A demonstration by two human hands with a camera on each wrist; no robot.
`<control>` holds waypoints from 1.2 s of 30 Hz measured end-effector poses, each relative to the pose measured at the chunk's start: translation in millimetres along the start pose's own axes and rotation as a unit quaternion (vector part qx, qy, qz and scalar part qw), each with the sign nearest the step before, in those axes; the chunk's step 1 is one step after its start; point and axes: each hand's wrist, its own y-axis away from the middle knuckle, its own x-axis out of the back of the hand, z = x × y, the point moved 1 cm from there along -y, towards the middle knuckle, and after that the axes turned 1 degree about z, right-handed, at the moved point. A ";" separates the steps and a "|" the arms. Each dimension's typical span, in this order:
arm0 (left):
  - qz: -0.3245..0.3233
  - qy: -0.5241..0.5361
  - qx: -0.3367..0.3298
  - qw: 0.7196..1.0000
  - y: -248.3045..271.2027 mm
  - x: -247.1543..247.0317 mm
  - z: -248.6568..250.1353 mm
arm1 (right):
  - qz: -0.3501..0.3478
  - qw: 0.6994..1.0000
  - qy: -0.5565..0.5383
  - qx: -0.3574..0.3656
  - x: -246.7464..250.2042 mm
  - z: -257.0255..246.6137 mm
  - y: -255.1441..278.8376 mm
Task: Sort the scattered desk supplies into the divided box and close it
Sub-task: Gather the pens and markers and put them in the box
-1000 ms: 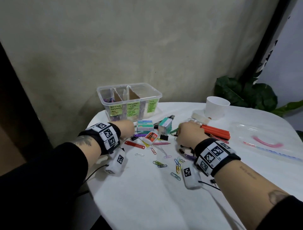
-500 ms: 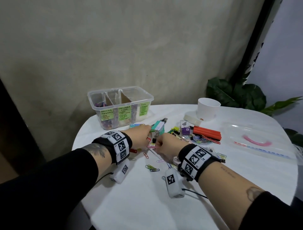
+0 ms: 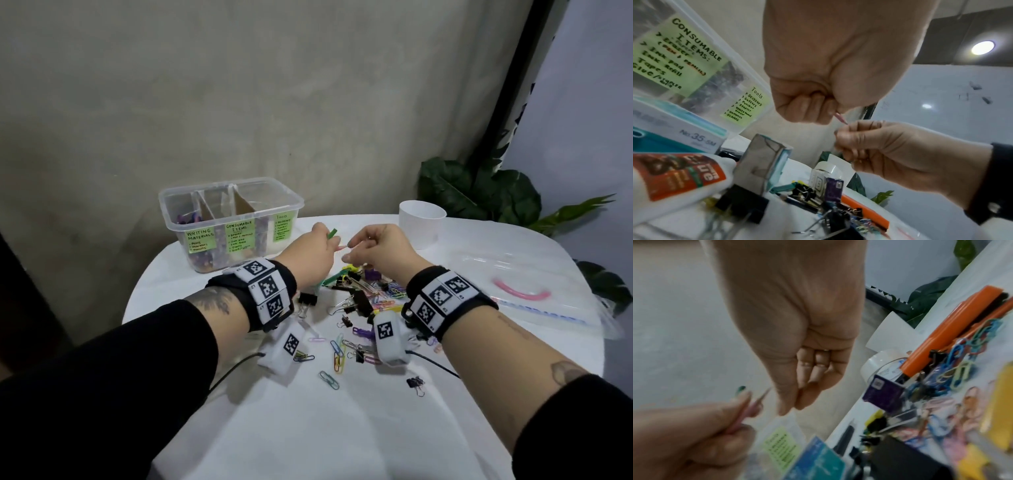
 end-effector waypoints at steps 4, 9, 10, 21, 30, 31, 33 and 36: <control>0.000 -0.127 -0.024 0.992 -4.4 -2.4 -11.0 | -0.071 0.985 0.154 0.000 -7.3 28.2 -9.3; -0.022 -0.201 0.028 0.979 -13.7 -3.8 -29.1 | -0.146 0.949 0.277 0.024 -25.2 29.3 -15.4; -0.018 -0.211 0.037 0.977 -13.8 -3.0 -30.0 | -0.156 0.941 0.299 0.024 -27.6 28.4 -16.5; -0.014 0.140 0.165 0.976 -10.9 -4.1 -19.3 | -0.124 0.963 0.239 -0.015 -30.2 18.0 -12.6; 0.086 0.564 0.180 0.801 4.9 32.6 -25.4 | 0.015 0.985 -0.172 -0.031 -65.7 -45.6 -18.7; 0.089 0.574 0.184 0.793 5.6 38.1 -31.4 | 0.013 0.985 -0.171 -0.022 -72.5 -50.9 -19.0; 0.071 0.588 0.180 0.785 7.8 48.9 -41.9 | 0.006 0.984 -0.176 0.001 -86.8 -61.1 -20.9; 0.073 0.563 0.177 0.804 6.7 69.0 -60.9 | -0.009 0.984 -0.172 0.046 -111.8 -78.5 -24.3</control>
